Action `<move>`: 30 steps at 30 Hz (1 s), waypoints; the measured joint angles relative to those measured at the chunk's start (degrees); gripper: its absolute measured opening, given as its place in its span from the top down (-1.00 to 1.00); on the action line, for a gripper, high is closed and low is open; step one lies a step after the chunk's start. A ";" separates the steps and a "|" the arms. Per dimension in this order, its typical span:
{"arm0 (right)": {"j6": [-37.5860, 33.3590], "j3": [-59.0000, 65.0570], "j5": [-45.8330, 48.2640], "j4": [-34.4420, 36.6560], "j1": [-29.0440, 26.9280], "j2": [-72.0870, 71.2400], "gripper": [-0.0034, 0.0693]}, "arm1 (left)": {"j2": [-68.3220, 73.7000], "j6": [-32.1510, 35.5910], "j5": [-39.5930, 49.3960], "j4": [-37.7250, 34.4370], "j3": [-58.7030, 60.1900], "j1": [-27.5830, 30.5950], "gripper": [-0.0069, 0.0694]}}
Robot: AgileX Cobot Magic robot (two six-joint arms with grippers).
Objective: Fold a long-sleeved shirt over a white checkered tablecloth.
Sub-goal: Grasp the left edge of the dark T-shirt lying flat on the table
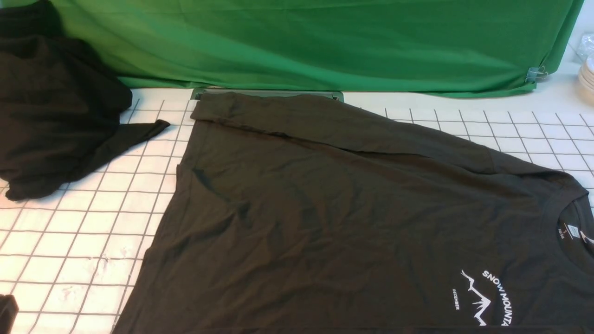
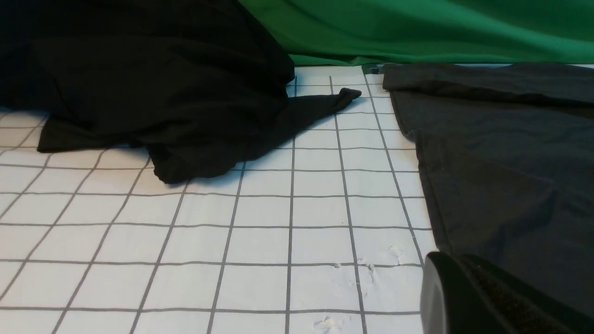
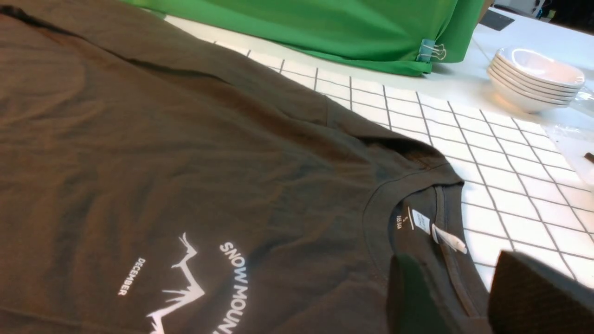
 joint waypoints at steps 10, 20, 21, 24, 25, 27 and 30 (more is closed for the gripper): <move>0.00 0.00 0.00 0.00 0.00 0.00 0.24 | 0.00 -5.59 -14.11 -12.59 0.00 0.00 0.81; -0.04 0.00 -0.53 0.00 0.00 0.00 0.24 | 0.00 -22.38 -39.75 -17.18 -0.06 0.00 0.81; 0.30 0.00 -1.29 0.16 0.00 0.00 0.24 | -0.05 -26.20 -41.60 -16.67 -0.85 0.00 0.81; 3.88 0.00 -4.77 3.13 0.05 0.00 0.24 | 0.83 -34.22 -37.96 -11.75 -7.67 0.00 0.81; 7.44 0.00 -8.03 5.35 0.10 0.00 0.24 | 2.97 -37.61 -31.78 -6.56 -13.31 0.00 0.81; 13.79 0.00 -12.69 8.07 0.10 0.00 0.24 | 6.52 -40.28 -22.16 -0.96 -20.75 0.00 0.81; 25.78 0.00 -21.68 10.57 0.10 0.00 0.24 | 19.40 -34.04 4.47 4.55 -38.62 0.00 0.81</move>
